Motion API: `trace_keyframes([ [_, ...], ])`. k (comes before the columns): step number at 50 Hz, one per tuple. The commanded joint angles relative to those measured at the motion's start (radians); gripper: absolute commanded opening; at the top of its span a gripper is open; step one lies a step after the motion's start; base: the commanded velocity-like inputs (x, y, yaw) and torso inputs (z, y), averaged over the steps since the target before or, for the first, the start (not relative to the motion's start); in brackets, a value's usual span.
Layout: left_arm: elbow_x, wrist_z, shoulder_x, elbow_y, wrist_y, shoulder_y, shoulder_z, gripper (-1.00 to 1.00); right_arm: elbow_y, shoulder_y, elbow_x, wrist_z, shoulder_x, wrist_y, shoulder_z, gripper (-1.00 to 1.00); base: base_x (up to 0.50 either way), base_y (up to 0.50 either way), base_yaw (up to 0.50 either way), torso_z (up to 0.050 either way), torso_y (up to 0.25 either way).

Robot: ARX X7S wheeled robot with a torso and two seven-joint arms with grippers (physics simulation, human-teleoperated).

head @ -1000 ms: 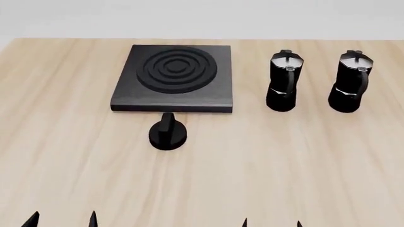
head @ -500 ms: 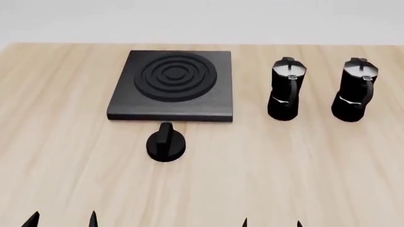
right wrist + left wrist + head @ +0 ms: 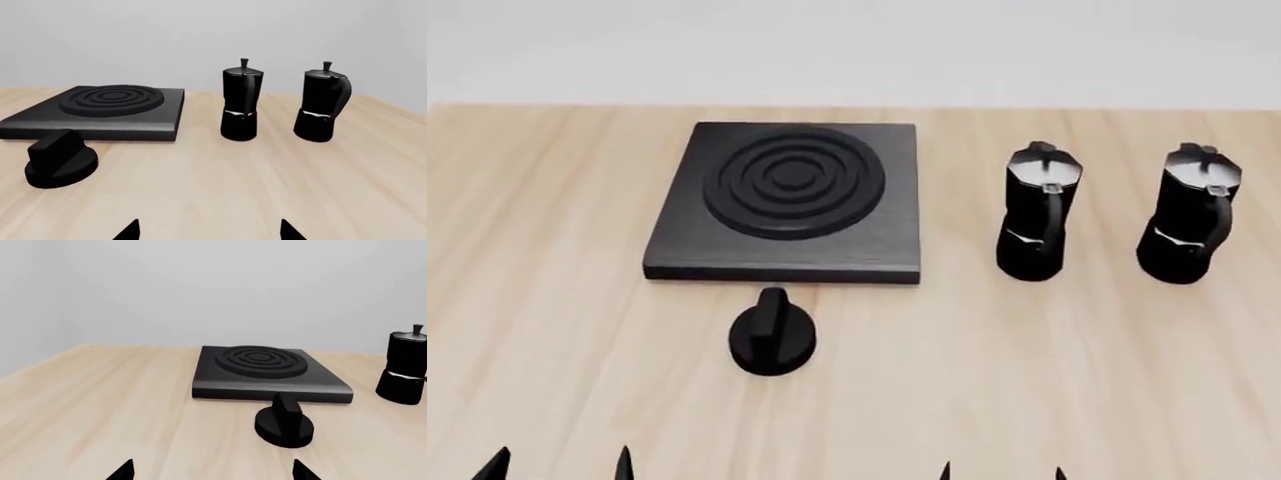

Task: Put the right moka pot on the stove.

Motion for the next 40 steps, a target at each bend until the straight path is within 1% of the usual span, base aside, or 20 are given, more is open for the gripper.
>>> trace_keyframes([
  [1,-0.003,-0.009,-0.005,0.004,-0.003,-0.002,0.006,1.00,0.005,0.004,0.005,0.005,0.004,-0.001,-0.006,1.00,0.14,0.00,0.00,0.000,0.000],
  [40,-0.018,-0.024,-0.020,-0.002,0.010,-0.003,0.027,1.00,0.009,0.005,0.031,0.007,0.022,-0.004,-0.028,1.00,0.14,0.00,0.00,0.000,0.000],
])
